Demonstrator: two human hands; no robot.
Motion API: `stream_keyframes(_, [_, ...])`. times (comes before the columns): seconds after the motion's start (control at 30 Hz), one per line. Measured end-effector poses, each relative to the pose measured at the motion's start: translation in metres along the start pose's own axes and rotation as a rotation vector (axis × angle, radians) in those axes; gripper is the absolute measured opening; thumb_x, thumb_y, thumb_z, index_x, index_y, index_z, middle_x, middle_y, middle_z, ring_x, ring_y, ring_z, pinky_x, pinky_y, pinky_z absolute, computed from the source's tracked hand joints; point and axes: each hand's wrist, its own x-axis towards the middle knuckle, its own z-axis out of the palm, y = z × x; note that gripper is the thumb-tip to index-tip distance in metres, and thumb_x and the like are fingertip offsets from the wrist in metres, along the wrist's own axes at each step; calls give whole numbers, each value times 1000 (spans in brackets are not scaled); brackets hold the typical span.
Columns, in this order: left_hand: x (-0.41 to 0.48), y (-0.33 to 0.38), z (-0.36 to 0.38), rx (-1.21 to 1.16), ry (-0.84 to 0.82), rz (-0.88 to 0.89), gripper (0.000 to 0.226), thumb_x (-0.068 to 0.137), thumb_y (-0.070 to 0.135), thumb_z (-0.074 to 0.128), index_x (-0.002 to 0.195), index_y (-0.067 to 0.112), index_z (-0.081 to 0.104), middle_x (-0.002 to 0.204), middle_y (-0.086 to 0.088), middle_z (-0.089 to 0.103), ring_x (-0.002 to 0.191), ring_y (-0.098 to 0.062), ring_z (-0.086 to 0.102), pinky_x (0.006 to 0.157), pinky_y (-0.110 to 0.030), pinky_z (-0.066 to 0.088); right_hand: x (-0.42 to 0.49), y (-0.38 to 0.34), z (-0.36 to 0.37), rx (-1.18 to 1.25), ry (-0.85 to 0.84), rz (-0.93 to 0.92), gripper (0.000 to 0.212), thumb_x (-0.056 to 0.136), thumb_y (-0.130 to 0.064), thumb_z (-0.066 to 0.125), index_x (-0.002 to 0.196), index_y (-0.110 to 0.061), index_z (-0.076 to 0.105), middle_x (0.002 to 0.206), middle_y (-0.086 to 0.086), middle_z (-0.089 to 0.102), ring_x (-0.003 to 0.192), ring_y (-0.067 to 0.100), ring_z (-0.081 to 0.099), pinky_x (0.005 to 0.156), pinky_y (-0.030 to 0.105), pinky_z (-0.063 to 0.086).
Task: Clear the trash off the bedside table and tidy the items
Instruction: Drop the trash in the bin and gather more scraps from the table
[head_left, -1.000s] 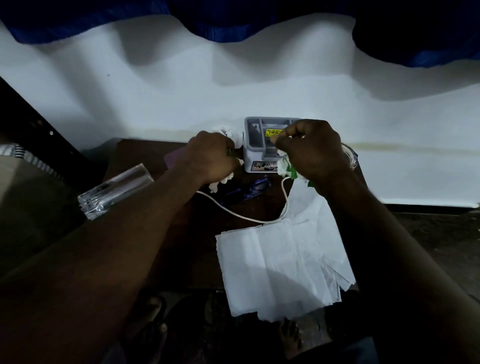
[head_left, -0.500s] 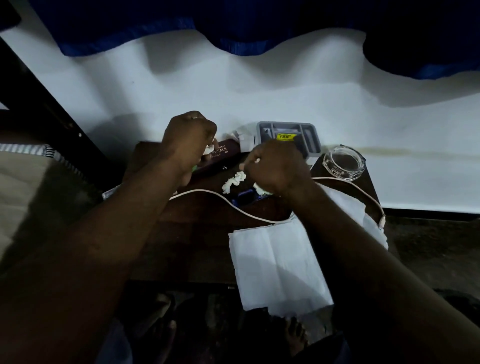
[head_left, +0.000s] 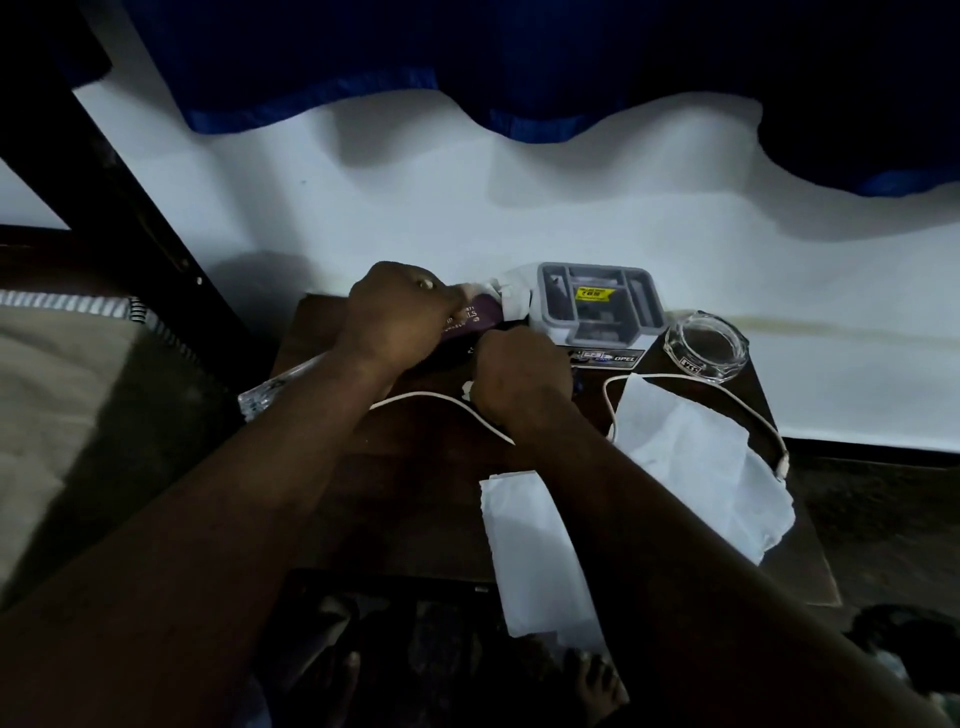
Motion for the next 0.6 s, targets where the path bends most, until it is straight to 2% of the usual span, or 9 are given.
stream_keyframes(0.07, [5,-7,4,161,-13,56,20,85,36,74,83,17,81,86,-8,76,82,-25,68,70,-26,45,-1,-1,1,-8,11,-1,27,89,-22,65,113,-15,73,116,11,72,107,33,70,79,39,53])
stream_keyframes(0.13, [7,-15,12,350,-42,138,17,87,34,71,96,22,81,103,-6,77,98,-28,69,80,-28,49,0,2,-3,38,-1,16,29,87,-25,65,113,-14,73,115,12,72,106,34,70,79,39,53])
stream_keyframes(0.23, [9,-26,28,664,-108,265,28,89,34,62,111,20,75,112,-11,74,103,-36,68,86,-38,54,10,19,-19,178,-57,71,32,79,-33,68,103,-13,75,108,12,74,101,34,71,78,35,53])
stream_keyframes(0.33, [8,-34,39,716,-124,284,36,85,40,61,116,26,73,110,-13,74,100,-37,71,83,-39,56,18,37,-39,400,-90,132,26,77,-37,71,88,-15,79,92,2,78,88,21,71,74,27,53])
stream_keyframes(0.43, [6,-40,49,658,-87,357,45,85,30,64,125,47,61,120,-5,73,105,-34,71,86,-35,55,11,51,-56,811,-43,210,12,72,-30,74,65,-20,76,70,-8,72,70,13,64,69,26,43])
stream_keyframes(0.47, [7,-40,53,669,-90,374,49,86,27,62,129,50,57,124,-4,72,108,-33,70,89,-35,54,7,54,-60,929,-26,219,12,67,-28,74,61,-18,74,65,-6,68,68,16,61,70,30,42])
stream_keyframes(0.5, [7,-41,56,694,-86,376,50,88,25,60,132,48,56,125,-5,71,111,-33,68,93,-37,53,4,57,-64,1053,-16,229,14,61,-27,73,61,-13,71,68,3,67,70,23,60,72,36,43])
stream_keyframes(0.6, [10,-42,66,813,-52,356,46,94,20,49,137,34,58,127,-7,69,117,-33,65,97,-41,52,-3,64,-71,1380,-4,278,24,56,-15,71,75,0,66,98,41,65,85,42,64,77,46,42])
